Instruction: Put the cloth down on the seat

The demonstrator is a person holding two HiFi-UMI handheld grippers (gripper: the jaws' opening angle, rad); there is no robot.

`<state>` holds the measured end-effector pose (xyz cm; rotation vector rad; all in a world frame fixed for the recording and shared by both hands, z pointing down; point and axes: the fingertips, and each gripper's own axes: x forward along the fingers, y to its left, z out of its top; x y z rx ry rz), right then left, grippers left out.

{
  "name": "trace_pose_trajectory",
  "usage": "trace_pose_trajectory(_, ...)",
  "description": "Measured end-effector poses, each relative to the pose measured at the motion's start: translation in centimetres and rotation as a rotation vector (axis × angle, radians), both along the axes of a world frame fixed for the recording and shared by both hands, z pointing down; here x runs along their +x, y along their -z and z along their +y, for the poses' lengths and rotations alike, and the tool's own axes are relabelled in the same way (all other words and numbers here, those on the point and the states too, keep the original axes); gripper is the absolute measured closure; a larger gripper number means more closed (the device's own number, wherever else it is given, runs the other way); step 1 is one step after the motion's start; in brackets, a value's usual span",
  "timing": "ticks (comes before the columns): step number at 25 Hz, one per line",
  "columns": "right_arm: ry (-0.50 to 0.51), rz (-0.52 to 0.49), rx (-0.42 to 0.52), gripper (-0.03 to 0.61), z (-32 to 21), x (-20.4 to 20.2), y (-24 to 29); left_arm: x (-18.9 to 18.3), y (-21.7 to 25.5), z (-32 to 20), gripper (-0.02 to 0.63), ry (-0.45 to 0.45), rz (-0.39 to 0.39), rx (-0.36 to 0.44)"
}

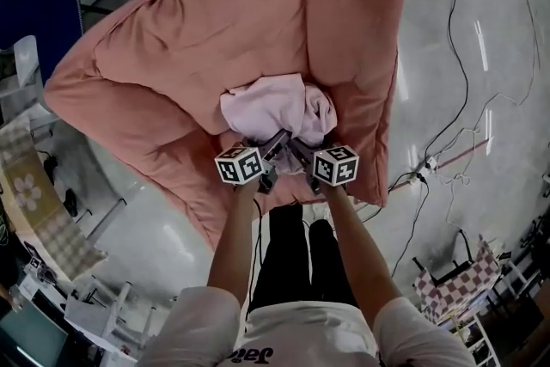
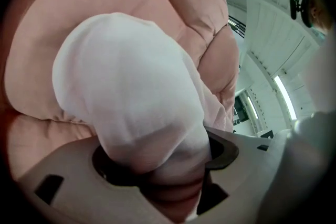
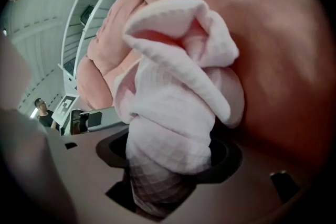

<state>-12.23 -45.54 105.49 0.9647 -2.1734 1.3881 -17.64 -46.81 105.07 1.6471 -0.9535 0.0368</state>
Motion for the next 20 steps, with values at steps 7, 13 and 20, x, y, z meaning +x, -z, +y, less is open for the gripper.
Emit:
trace_pose_trajectory(7,-0.005,0.174,-0.001,0.259,0.4,1.0,-5.3,-0.1,-5.7,0.5,0.283,-0.005,-0.113,-0.049)
trace_pose_trajectory(13,-0.034,0.193,-0.012,0.226,0.9,1.4,-4.7,-1.1,-5.6,1.1,0.239,-0.008,-0.158,-0.118)
trace_pose_trajectory(20,-0.153,0.163,0.001,0.219,4.0,4.8,2.2,-4.6,1.2,3.9,0.232,0.103,-0.241,-0.107)
